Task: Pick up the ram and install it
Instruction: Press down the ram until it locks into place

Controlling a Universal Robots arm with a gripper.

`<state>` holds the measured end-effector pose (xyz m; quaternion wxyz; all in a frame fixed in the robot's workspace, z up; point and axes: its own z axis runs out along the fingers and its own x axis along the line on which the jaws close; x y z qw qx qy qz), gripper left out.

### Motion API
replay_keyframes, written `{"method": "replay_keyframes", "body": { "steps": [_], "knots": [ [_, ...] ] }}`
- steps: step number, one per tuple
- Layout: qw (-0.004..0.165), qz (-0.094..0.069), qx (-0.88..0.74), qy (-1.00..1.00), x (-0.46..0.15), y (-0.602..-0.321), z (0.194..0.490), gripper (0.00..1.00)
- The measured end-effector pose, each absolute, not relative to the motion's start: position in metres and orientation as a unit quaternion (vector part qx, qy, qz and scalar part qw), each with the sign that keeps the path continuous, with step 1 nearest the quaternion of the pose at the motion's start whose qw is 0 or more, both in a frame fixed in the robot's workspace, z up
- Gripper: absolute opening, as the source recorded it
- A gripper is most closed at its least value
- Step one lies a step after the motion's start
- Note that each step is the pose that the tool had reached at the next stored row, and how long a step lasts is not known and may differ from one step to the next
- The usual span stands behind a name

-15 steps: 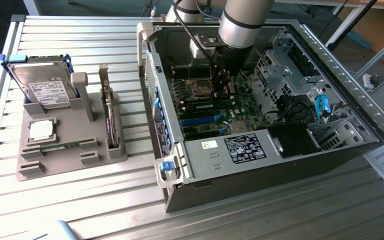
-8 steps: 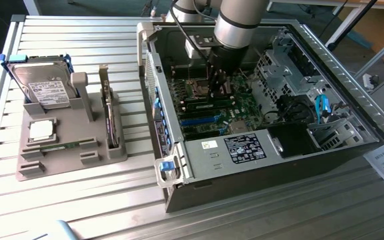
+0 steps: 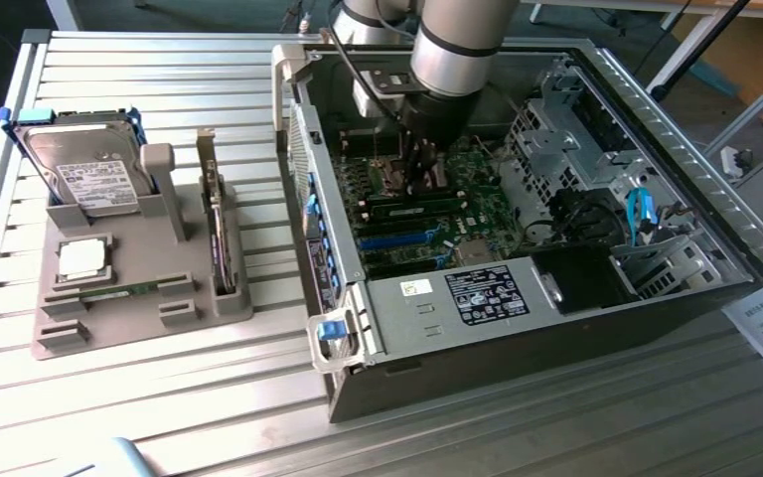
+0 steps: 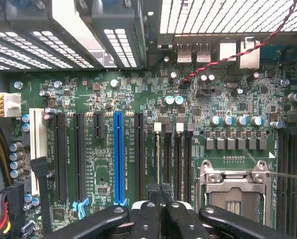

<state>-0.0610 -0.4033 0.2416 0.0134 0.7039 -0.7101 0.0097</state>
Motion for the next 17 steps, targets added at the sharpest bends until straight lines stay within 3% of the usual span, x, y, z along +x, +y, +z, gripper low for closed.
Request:
{"method": "replay_keyframes", "body": {
  "steps": [17],
  "knots": [
    [0.015, 0.013, 0.704, -0.710, -0.084, -0.403, 0.242, 0.11]
  ]
}}
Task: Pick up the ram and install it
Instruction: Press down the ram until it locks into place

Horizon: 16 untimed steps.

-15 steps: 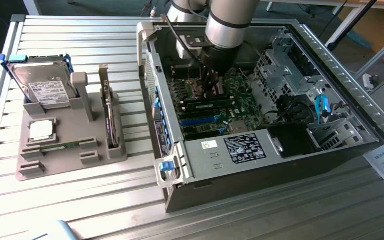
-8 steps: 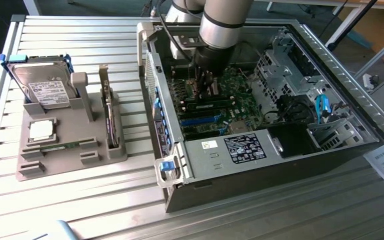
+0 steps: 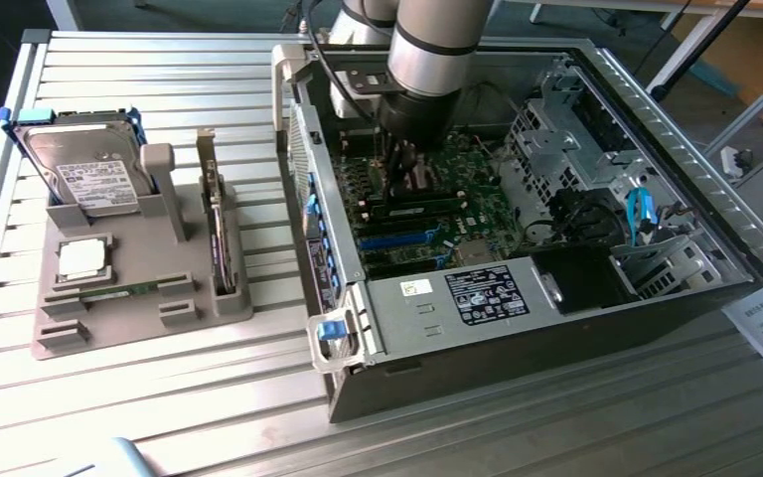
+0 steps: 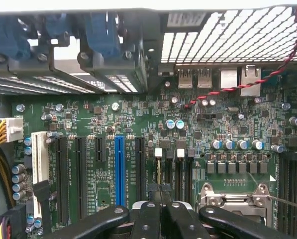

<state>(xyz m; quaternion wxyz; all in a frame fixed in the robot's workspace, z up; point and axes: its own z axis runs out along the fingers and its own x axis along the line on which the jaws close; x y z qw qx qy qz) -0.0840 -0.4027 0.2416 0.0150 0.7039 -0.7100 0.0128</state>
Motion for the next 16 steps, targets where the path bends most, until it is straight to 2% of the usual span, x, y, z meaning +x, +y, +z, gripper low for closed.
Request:
{"method": "replay_keyframes", "body": {
  "steps": [16],
  "knots": [
    [0.016, 0.015, 0.704, -0.710, -0.0942, -0.4027, 0.2416, 0.11]
  ]
}}
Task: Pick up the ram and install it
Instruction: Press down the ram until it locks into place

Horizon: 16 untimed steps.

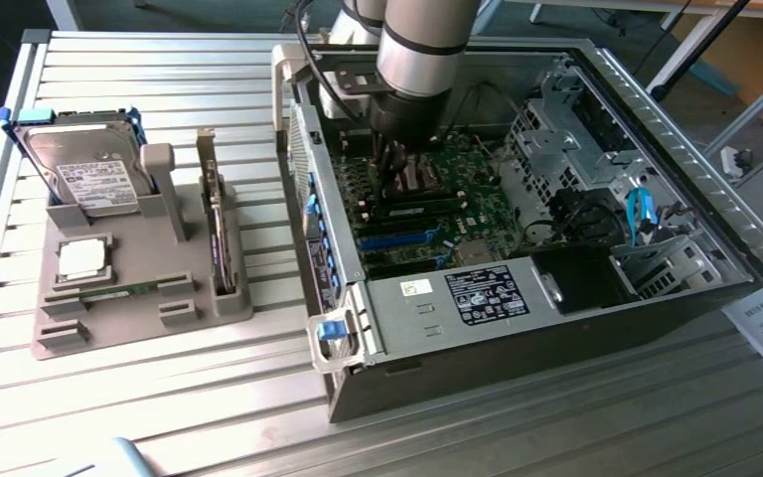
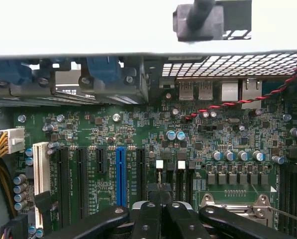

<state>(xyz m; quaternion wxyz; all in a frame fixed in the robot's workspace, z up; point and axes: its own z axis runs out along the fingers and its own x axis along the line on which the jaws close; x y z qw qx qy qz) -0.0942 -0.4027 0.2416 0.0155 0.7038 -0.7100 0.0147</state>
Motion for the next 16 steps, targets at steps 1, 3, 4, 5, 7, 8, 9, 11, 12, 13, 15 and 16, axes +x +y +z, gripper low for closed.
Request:
{"method": "replay_keyframes", "body": {
  "steps": [1, 3, 4, 5, 7, 8, 9, 11, 12, 13, 15, 16],
  "knots": [
    [0.016, 0.015, 0.704, -0.710, -0.0942, -0.4028, 0.2414, 0.11],
    [0.016, 0.015, 0.704, -0.710, -0.0944, -0.4028, 0.2401, 0.11],
    [0.016, 0.015, 0.704, -0.710, -0.0945, -0.4028, 0.2396, 0.11],
    [0.015, 0.015, 0.704, -0.710, -0.0946, -0.4028, 0.2390, 0.11],
    [0.015, 0.015, 0.704, -0.710, -0.0947, -0.4028, 0.2380, 0.11],
    [0.016, 0.015, 0.704, -0.710, -0.0947, -0.4028, 0.2380, 0.11],
    [0.015, 0.015, 0.704, -0.710, -0.0947, -0.4028, 0.2379, 0.11],
    [0.015, 0.015, 0.704, -0.710, -0.0947, -0.4028, 0.2376, 0.11],
    [0.015, 0.015, 0.704, -0.710, -0.0947, -0.4027, 0.2370, 0.11],
    [0.015, 0.015, 0.704, -0.710, -0.0947, -0.4027, 0.2366, 0.11],
    [0.015, 0.016, 0.704, -0.710, -0.0947, -0.4028, 0.2352, 0.11],
    [0.014, 0.016, 0.704, -0.710, -0.0947, -0.4028, 0.2348, 0.11]
  ]
}}
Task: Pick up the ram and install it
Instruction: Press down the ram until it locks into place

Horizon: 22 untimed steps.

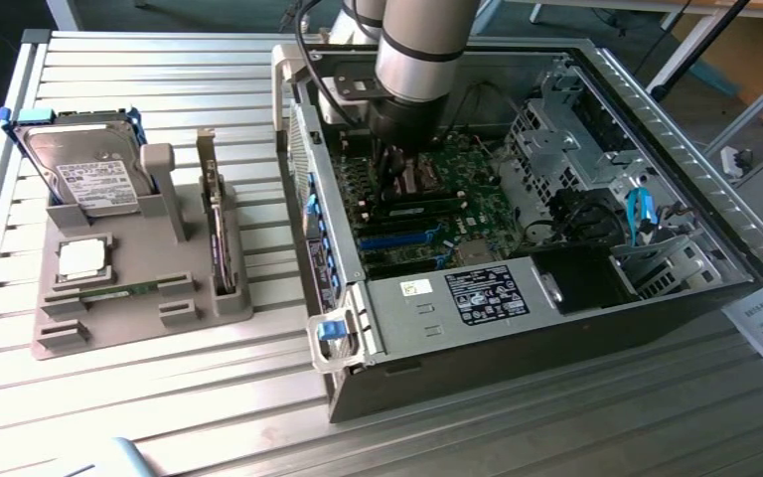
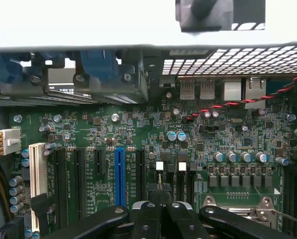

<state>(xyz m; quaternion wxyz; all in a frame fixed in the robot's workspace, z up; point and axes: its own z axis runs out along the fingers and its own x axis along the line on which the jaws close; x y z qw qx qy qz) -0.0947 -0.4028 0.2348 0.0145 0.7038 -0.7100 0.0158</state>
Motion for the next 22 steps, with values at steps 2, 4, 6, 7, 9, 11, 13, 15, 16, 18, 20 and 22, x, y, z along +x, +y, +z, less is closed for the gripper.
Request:
{"method": "replay_keyframes", "body": {
  "steps": [2, 4, 6, 7, 9, 11, 13, 15, 16, 18, 20, 22],
  "knots": [
    [0.014, 0.016, 0.704, -0.710, -0.0947, -0.4028, 0.2344, 0.11],
    [0.014, 0.016, 0.704, -0.710, -0.0947, -0.4028, 0.2340, 0.11],
    [0.014, 0.016, 0.704, -0.710, -0.0947, -0.4028, 0.2340, 0.11],
    [0.014, 0.016, 0.704, -0.710, -0.0947, -0.4027, 0.2333, 0.11],
    [0.014, 0.017, 0.704, -0.710, -0.0947, -0.4028, 0.2326, 0.11],
    [0.013, 0.017, 0.704, -0.710, -0.0947, -0.4028, 0.2320, 0.11],
    [0.013, 0.017, 0.704, -0.710, -0.0947, -0.4028, 0.2317, 0.11],
    [0.013, 0.017, 0.704, -0.710, -0.0947, -0.4028, 0.2316, 0.11],
    [0.013, 0.017, 0.704, -0.710, -0.0947, -0.4028, 0.2316, 0.11],
    [0.013, 0.017, 0.704, -0.710, -0.0947, -0.4028, 0.2313, 0.11],
    [0.013, 0.018, 0.704, -0.710, -0.0947, -0.4028, 0.2309, 0.11],
    [0.012, 0.018, 0.704, -0.710, -0.0947, -0.4028, 0.2307, 0.11]
  ]
}}
